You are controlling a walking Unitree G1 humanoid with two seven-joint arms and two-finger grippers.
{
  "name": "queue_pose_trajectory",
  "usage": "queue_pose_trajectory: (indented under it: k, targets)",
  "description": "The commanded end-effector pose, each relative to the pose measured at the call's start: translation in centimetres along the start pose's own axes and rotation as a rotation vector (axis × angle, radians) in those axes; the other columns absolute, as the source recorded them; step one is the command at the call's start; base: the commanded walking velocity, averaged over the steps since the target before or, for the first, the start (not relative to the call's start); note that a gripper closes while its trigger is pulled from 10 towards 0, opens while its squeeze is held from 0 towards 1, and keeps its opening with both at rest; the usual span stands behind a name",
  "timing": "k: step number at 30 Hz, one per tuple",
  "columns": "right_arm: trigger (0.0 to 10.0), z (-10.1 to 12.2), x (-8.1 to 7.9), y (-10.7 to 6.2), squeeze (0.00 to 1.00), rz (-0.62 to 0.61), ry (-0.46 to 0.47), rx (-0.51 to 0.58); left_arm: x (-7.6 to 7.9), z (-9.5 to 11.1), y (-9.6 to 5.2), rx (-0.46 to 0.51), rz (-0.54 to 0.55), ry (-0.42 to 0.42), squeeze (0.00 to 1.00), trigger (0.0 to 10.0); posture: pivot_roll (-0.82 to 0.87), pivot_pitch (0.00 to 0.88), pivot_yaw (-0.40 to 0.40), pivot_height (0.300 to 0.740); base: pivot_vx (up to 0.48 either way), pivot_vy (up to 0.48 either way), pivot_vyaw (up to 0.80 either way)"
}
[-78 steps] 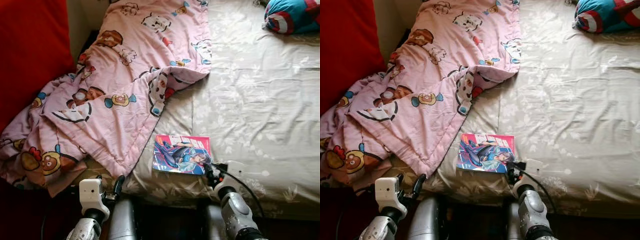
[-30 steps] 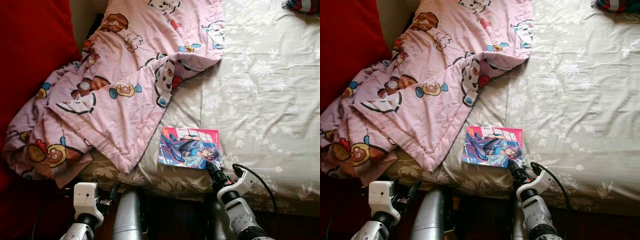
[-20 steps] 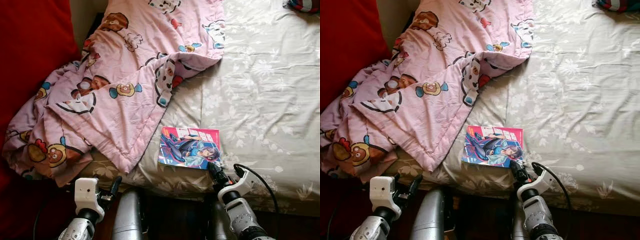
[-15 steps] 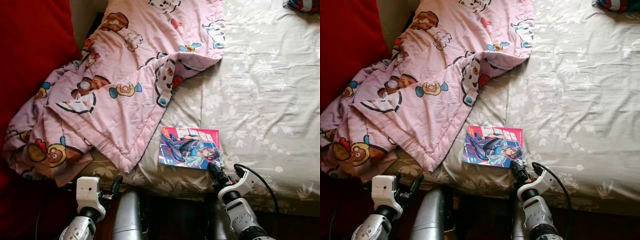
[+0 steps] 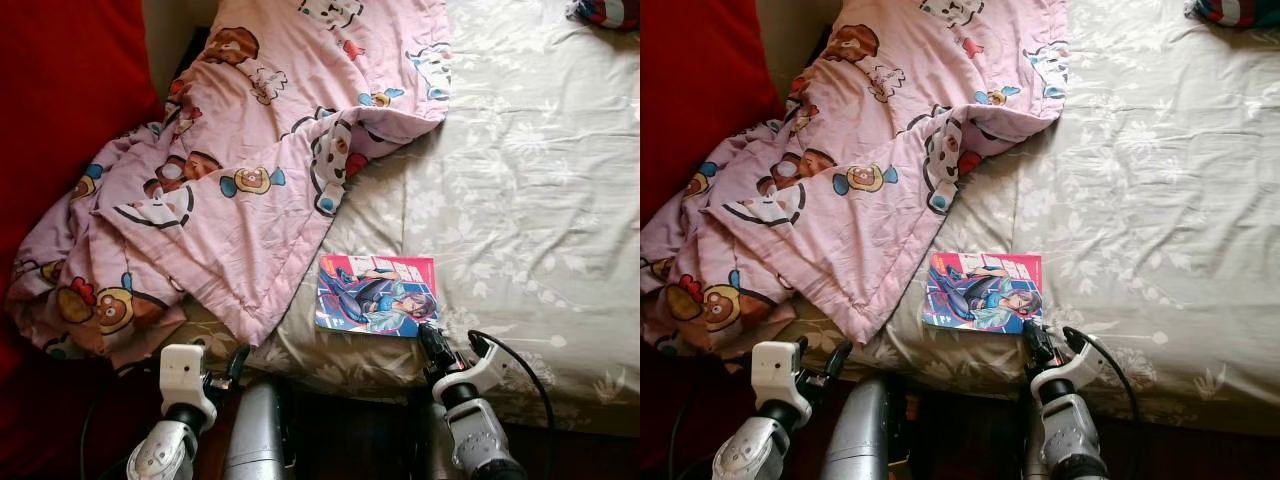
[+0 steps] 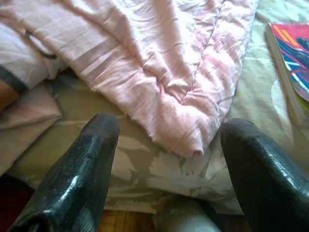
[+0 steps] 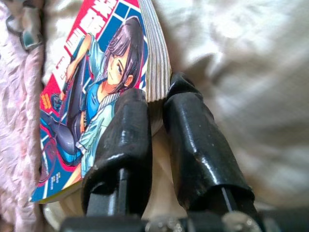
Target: Clean up the room
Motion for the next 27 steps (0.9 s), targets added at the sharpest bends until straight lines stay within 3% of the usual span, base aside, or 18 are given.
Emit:
queue_pose_trajectory:
  k: [1,8,9,10,13,14,15,16,18,20,22,27]
  targets:
    - [0.0,0.1,1.6,-1.4,0.00,-0.068,0.003,0.044,-0.7,-1.5,-0.7,-0.047,0.026,0.007,0.00,10.0,0.00,0.212,0.092,0.601,0.000,0.000,0.00]
    - [0.0,3.2,-0.1,-1.5,0.00,-0.037,-0.141,0.167,-1.2,-1.6,0.0,-0.040,0.052,0.003,0.00,10.0,-0.04,0.186,0.079,0.601,0.000,0.000,0.00]
    - [0.0,4.6,-1.5,-1.1,0.00,0.000,-0.209,0.201,-1.3,-1.6,0.2,-0.036,0.061,-0.005,0.00,10.0,-0.05,0.177,0.071,0.601,0.000,0.000,0.00]
    - [0.0,4.6,-1.5,-1.1,0.00,0.000,-0.209,0.201,-1.3,-1.6,0.2,-0.036,0.061,-0.005,0.00,10.0,-0.05,0.177,0.071,0.601,0.000,0.000,0.00]
    - [0.0,7.4,-5.7,-0.2,0.00,0.102,-0.361,0.266,-1.5,-1.7,0.7,-0.025,0.095,-0.041,0.00,10.0,-0.07,0.154,0.049,0.601,0.000,0.000,0.00]
    - [1.0,7.6,-6.4,-0.1,0.00,0.120,-0.389,0.271,-1.5,-1.7,0.7,-0.023,0.100,-0.047,0.00,10.0,-0.07,0.154,0.049,0.601,0.000,0.000,0.00]
    - [8.2,8.0,-7.1,0.1,0.00,0.133,-0.419,0.276,-1.5,-1.7,0.8,-0.022,0.104,-0.052,0.00,10.0,-0.08,0.146,0.042,0.601,0.000,0.000,0.00]
    - [10.0,8.1,-7.7,0.3,0.00,0.140,-0.450,0.274,-1.4,-1.7,0.9,-0.022,0.107,-0.055,0.00,10.0,-0.08,0.144,0.040,0.601,0.000,0.000,0.00]
    - [10.0,8.4,-9.5,0.7,0.00,0.187,-0.563,0.280,-1.1,-1.8,1.1,-0.020,0.111,-0.067,0.00,10.0,-0.08,0.129,0.025,0.601,0.000,0.000,0.00]
    - [10.0,8.6,-9.7,0.9,0.00,0.185,-0.578,0.279,-1.0,-1.9,1.2,-0.019,0.116,-0.073,0.00,10.0,-0.08,0.126,0.020,0.606,0.000,0.000,0.00]
    - [10.0,8.6,-9.0,1.2,0.00,0.127,-0.627,0.267,-0.9,-2.0,1.2,-0.017,0.126,-0.085,0.00,10.0,-0.08,0.117,0.014,0.626,0.000,0.000,0.00]
    - [10.0,8.3,-8.6,1.0,0.00,0.107,-0.637,0.241,-1.3,-3.2,1.0,-0.052,0.153,-0.092,0.00,10.0,-0.08,0.103,0.007,0.661,0.000,0.000,0.00]
Point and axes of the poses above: a point about 5 cm out from each wrist's last joint towards the gripper, its own y axis pointing out of the wrist towards the gripper, its own z axis along the axis of the wrist's last joint, x = y × z, the point moved 6 cm from there along y, pointing out of the wrist towards the gripper, and after that the axes turned 3 degrees about y, right-handed, at the moved point
